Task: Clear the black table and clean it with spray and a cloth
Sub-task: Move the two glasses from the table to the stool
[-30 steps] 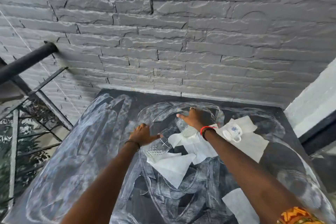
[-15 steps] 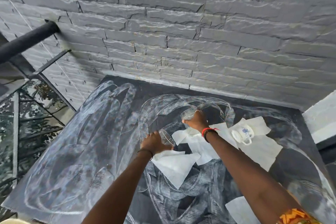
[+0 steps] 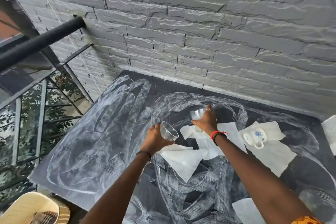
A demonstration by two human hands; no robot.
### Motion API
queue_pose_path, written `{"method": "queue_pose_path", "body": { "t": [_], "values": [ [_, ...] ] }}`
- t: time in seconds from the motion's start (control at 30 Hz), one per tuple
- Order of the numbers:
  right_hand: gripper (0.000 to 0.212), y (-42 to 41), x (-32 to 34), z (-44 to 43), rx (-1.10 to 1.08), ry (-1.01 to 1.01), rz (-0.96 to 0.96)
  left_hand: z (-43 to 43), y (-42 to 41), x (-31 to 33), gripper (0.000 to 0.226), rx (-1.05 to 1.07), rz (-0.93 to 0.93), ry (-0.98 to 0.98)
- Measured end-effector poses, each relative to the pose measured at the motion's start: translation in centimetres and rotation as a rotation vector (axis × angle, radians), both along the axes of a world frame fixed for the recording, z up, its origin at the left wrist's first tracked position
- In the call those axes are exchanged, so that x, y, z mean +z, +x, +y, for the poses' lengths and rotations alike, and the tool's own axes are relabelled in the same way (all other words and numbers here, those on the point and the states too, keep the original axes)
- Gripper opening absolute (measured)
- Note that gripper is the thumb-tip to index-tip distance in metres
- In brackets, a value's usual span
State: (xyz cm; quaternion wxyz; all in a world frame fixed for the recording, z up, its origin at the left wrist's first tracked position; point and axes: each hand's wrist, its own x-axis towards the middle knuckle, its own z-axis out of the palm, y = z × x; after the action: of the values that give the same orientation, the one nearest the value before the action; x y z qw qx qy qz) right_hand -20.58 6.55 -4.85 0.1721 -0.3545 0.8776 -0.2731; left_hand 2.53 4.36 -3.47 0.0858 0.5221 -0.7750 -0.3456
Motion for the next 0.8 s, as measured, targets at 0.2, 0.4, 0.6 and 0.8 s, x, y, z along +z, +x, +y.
{"method": "queue_pose_path", "body": {
  "t": [0.2,0.4,0.6,0.8],
  "values": [
    [0.090,3.3,1.7,0.3,-0.018,-0.196,-0.034,0.8,5.0,1.1,0.093,0.223,0.251,-0.055],
    [0.081,9.8,4.1,0.4,0.061,-0.367,-0.099,3.8,11.8,2.8,0.100,0.337,0.502,-0.092],
    [0.082,18.5,6.0,2.0,0.194,-0.452,-0.309,7.7,19.0,2.4,0.096,0.463,0.614,-0.120],
    [0.080,29.9,7.1,5.8,0.404,-0.430,-0.506,15.8,27.8,0.4,0.097,0.640,0.698,-0.107]
  ]
}}
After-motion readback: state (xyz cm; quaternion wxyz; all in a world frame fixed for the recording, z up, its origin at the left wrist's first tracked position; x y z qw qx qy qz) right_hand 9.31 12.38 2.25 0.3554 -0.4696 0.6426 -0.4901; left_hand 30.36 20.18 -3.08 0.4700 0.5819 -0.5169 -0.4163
